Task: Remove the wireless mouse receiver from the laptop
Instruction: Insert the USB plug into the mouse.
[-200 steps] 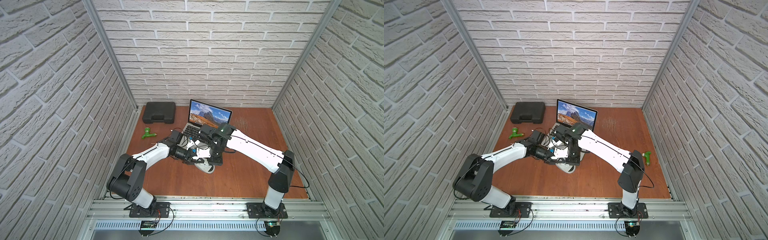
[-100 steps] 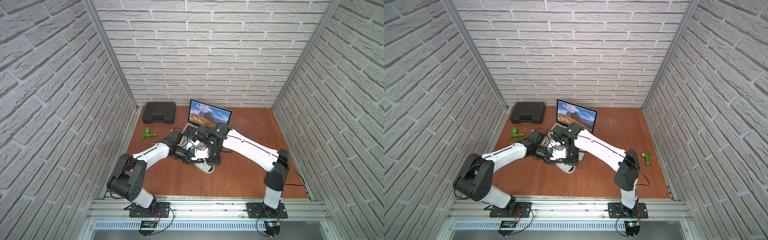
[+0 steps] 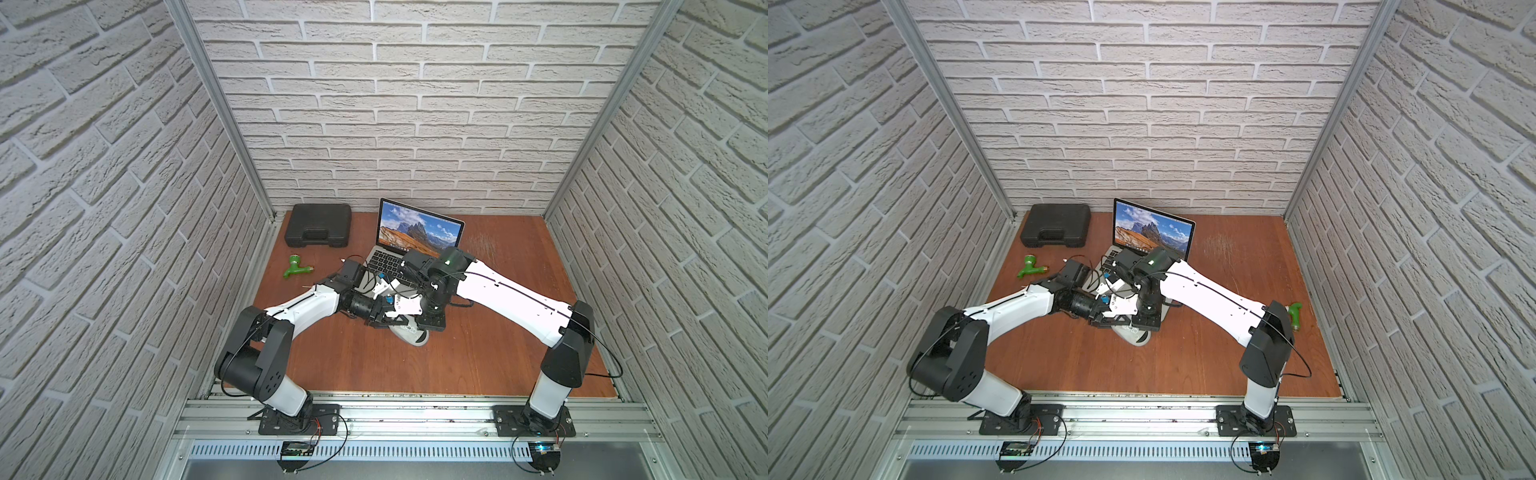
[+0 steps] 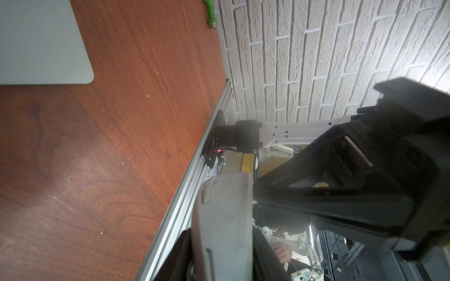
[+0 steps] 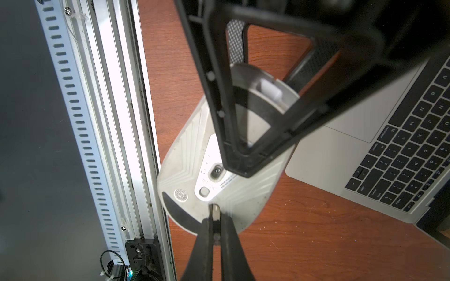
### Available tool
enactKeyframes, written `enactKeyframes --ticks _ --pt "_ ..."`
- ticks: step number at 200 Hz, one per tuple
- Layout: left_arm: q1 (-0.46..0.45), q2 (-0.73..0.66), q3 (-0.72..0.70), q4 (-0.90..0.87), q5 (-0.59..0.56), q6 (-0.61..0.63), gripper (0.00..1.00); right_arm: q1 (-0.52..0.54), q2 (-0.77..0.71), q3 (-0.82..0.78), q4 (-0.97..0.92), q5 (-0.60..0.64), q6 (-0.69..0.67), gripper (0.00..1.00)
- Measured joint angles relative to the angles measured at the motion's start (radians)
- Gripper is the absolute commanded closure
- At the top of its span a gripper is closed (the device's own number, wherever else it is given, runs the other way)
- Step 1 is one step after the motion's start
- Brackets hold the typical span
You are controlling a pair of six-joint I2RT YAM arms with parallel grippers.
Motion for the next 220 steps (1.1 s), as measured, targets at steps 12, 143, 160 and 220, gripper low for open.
enactKeyframes --ticks 12,143,160,220 --pt "0.002 0.000 0.000 0.005 -0.003 0.000 1.00 -0.003 -0.011 -0.017 0.019 0.000 -0.002 0.98" --pt "0.002 0.016 0.007 0.040 -0.003 -0.001 1.00 -0.003 -0.013 -0.015 0.029 0.044 -0.024 0.98" --pt "0.002 0.020 0.010 0.045 -0.001 -0.001 1.00 -0.003 -0.013 -0.015 0.031 0.052 -0.029 0.98" --pt "0.002 0.021 0.010 0.048 -0.013 -0.001 1.00 -0.003 -0.020 -0.040 0.055 0.054 -0.093 0.98"
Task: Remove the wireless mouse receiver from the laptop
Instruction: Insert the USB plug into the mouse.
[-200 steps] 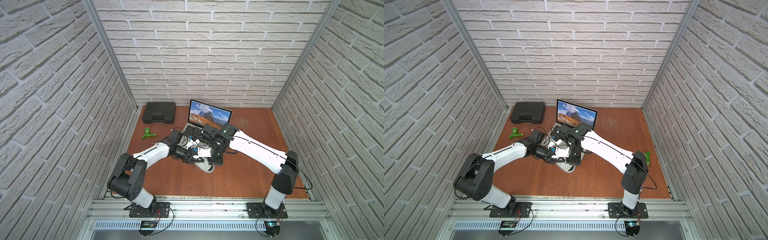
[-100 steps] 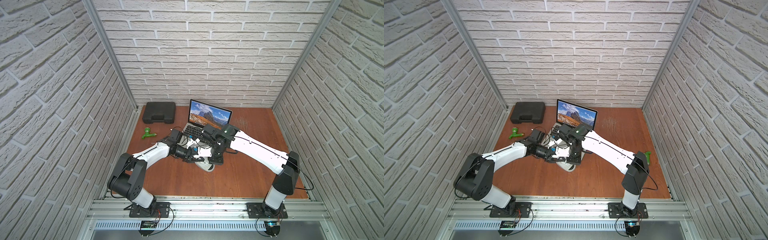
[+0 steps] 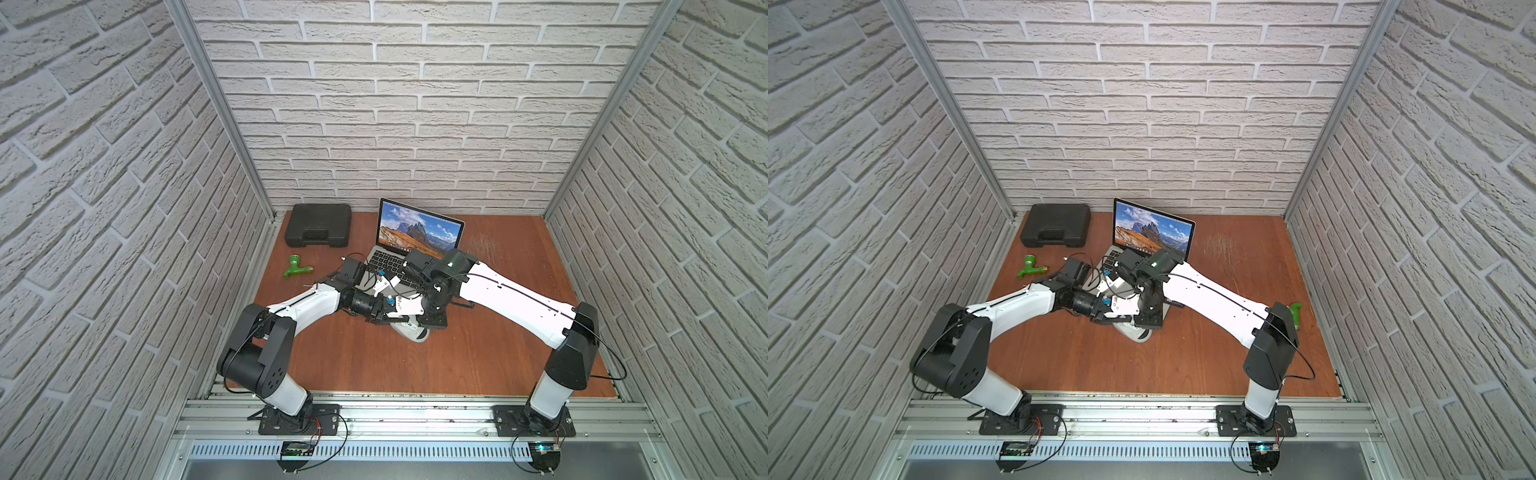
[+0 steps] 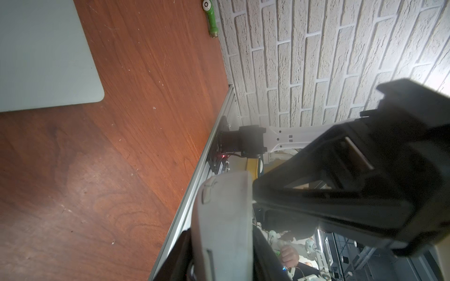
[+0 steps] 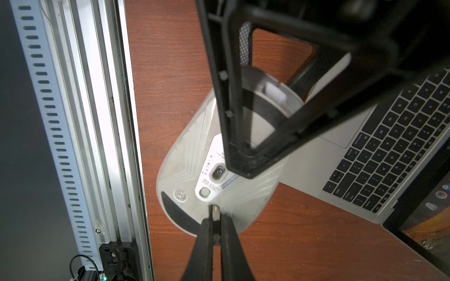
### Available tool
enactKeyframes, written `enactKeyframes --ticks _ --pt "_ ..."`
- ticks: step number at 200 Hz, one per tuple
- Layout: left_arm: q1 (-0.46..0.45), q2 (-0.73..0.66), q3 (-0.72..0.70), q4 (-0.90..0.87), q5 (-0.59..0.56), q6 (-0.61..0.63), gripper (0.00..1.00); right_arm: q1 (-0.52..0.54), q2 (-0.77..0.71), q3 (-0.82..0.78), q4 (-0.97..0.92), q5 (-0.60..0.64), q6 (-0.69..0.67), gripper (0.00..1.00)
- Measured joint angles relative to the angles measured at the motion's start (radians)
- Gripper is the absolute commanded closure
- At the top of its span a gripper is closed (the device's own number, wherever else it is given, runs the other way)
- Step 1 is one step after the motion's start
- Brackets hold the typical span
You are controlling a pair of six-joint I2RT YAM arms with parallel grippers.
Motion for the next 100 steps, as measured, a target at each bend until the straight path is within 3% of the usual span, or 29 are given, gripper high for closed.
enactKeyframes --ticks 100 --pt "0.000 0.010 0.000 0.000 -0.014 -0.007 1.00 0.011 0.028 0.010 -0.010 0.034 -0.003 0.98"
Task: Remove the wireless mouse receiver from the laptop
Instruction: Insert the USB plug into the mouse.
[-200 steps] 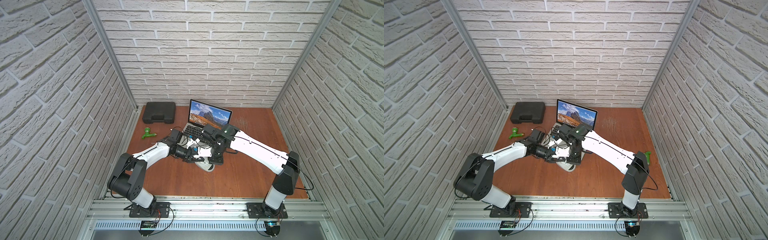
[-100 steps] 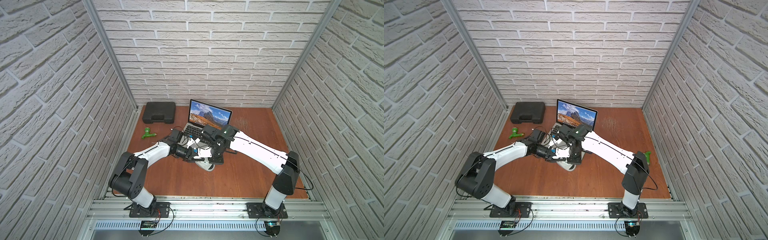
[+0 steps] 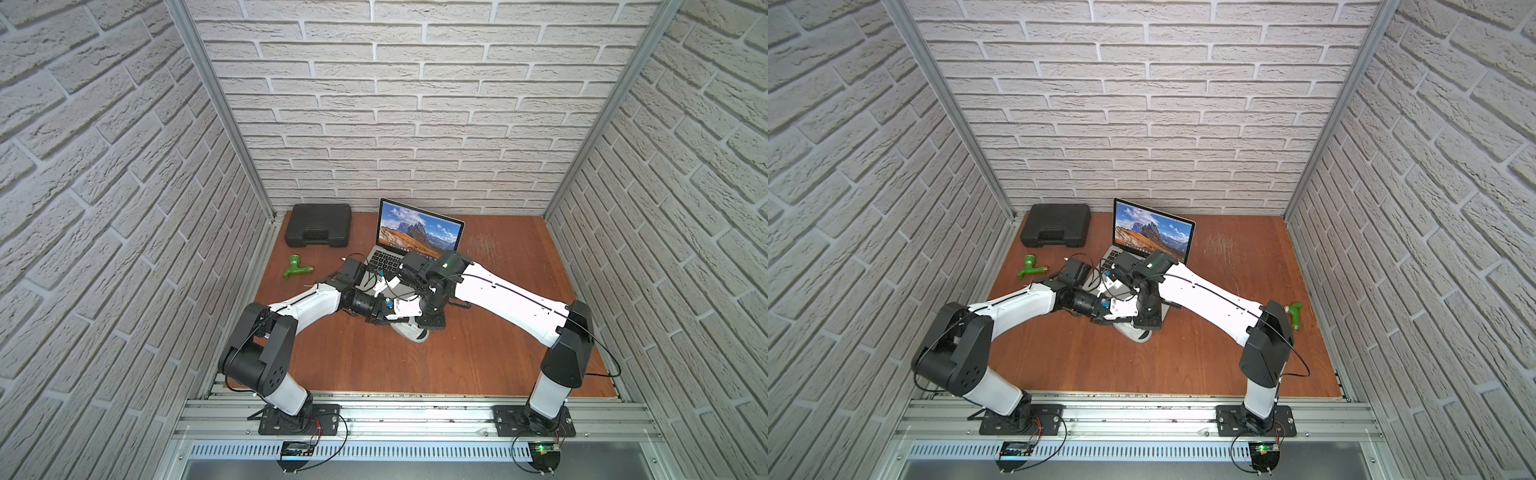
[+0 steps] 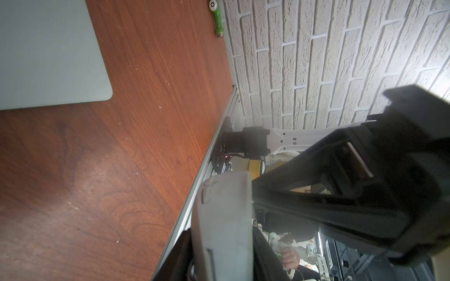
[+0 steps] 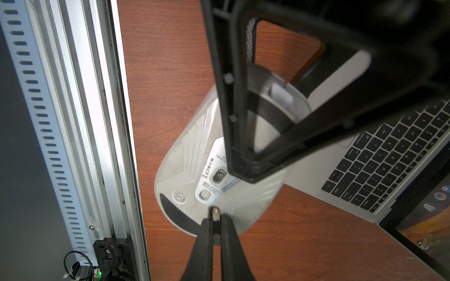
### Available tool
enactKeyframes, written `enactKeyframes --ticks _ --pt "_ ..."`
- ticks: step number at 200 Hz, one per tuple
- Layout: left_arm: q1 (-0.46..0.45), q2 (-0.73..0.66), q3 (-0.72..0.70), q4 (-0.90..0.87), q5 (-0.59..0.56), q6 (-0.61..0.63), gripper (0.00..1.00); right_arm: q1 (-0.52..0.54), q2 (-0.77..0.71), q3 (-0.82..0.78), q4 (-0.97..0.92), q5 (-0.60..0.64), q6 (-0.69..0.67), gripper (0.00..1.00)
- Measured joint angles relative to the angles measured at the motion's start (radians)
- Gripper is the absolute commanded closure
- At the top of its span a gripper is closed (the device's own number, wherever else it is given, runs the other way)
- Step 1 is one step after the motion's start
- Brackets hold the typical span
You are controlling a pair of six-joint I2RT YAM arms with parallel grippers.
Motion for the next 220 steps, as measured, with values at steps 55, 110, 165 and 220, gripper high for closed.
enactKeyframes --ticks 55,110,165,220 --pt "0.000 0.000 0.000 0.000 -0.003 -0.001 1.00 0.000 0.000 0.000 0.013 0.007 -0.001 0.63" --pt "-0.008 0.000 0.014 0.002 0.045 -0.001 1.00 0.000 -0.054 -0.006 0.055 0.014 -0.001 0.36" --pt "-0.010 -0.001 0.018 0.066 0.061 -0.047 1.00 -0.151 -0.370 -0.141 0.240 -0.113 0.163 0.17" --pt "-0.010 -0.003 0.018 0.232 0.040 -0.170 1.00 -0.549 -0.586 -0.527 0.729 -0.541 0.814 0.12"
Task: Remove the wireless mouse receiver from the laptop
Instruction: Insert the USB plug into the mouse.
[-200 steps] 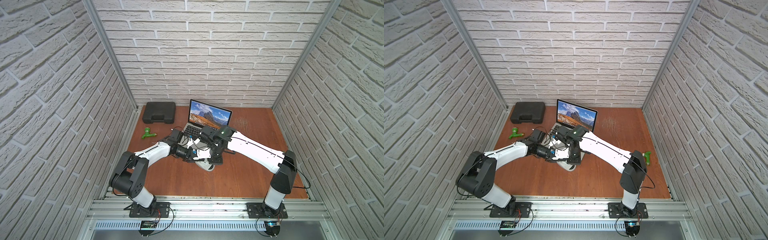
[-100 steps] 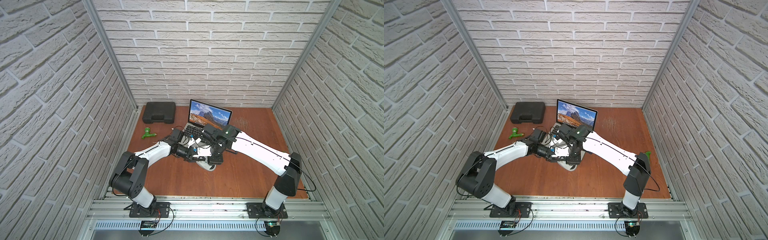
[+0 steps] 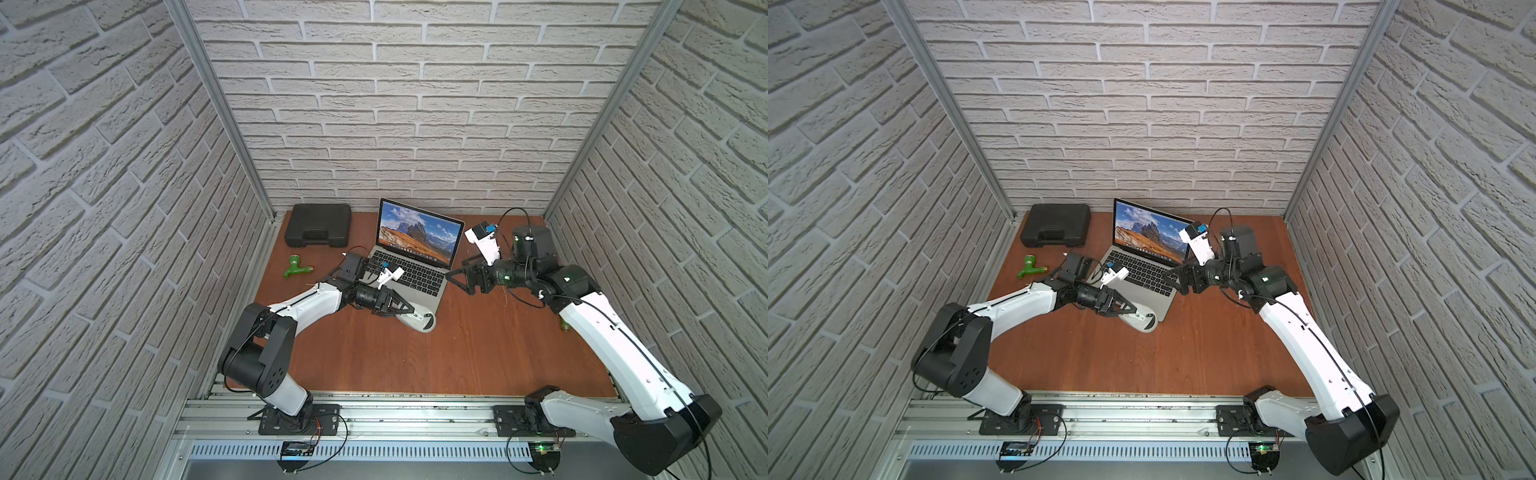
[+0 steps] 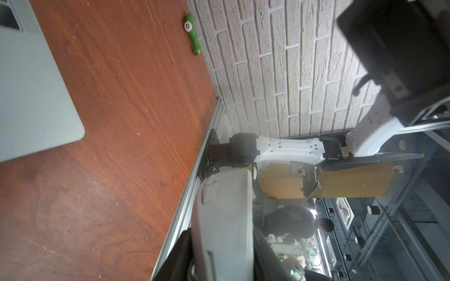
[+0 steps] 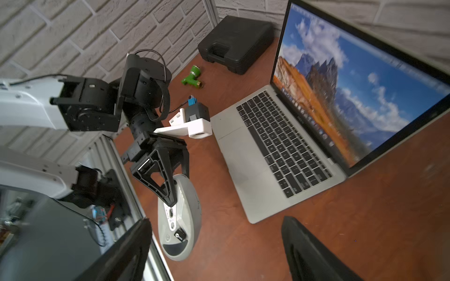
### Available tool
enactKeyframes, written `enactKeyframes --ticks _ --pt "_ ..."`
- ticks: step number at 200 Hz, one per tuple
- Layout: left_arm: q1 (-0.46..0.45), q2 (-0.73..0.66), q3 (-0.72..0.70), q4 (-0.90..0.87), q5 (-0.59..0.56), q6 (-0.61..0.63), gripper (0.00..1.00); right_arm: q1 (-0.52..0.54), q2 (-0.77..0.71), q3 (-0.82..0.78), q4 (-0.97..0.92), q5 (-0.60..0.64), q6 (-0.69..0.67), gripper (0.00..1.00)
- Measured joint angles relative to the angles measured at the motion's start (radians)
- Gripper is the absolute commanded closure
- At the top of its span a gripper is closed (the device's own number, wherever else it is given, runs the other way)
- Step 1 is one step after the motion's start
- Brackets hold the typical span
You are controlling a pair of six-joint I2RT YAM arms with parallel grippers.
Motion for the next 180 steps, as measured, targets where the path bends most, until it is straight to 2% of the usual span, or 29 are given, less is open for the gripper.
enactKeyframes --ticks 27,75,108,180 --pt "0.000 0.000 0.000 0.054 -0.010 -0.043 1.00 -0.007 0.074 -0.169 0.099 -0.113 0.203 0.13" --pt "0.000 -0.001 0.000 0.087 -0.020 -0.072 1.00 -0.006 0.089 -0.253 0.198 -0.231 0.331 0.17" --pt "0.000 -0.001 0.000 0.093 -0.023 -0.078 1.00 0.002 0.106 -0.254 0.263 -0.281 0.356 0.21" --pt "0.000 -0.001 0.000 0.098 -0.025 -0.083 1.00 0.014 0.169 -0.254 0.238 -0.327 0.300 0.30"
